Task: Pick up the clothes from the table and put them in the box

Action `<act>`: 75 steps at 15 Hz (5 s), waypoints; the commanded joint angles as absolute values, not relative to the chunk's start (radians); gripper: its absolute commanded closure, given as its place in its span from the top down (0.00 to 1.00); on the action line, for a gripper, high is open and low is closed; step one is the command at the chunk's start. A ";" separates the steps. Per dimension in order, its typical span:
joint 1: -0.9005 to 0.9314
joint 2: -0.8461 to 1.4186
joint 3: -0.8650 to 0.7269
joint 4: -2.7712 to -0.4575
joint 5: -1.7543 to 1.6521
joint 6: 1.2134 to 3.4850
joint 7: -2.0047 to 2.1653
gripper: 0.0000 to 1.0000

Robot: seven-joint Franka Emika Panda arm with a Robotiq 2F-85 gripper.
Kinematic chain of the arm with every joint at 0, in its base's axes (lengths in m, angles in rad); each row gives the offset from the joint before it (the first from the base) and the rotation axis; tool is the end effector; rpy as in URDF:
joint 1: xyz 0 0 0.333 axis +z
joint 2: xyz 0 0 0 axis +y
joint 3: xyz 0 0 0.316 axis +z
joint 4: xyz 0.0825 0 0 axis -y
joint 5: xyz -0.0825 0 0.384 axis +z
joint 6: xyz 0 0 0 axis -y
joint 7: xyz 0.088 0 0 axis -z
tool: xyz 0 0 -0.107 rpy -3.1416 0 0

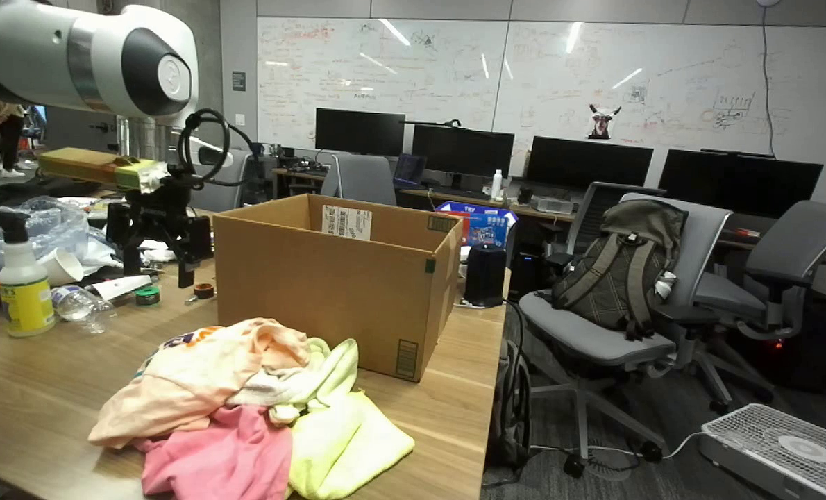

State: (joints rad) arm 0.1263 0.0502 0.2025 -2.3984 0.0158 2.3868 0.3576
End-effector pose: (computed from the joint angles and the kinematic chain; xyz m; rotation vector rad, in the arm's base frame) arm 0.4620 0.1581 0.2900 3.1382 -0.0637 -0.1008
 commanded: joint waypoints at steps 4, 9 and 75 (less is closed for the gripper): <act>0.143 0.180 0.145 -2.268 -0.007 2.458 0.392 1.00; 0.151 0.251 0.107 -2.199 -0.013 2.473 0.406 1.00; 0.181 0.287 0.020 -2.105 -0.019 2.209 0.484 0.02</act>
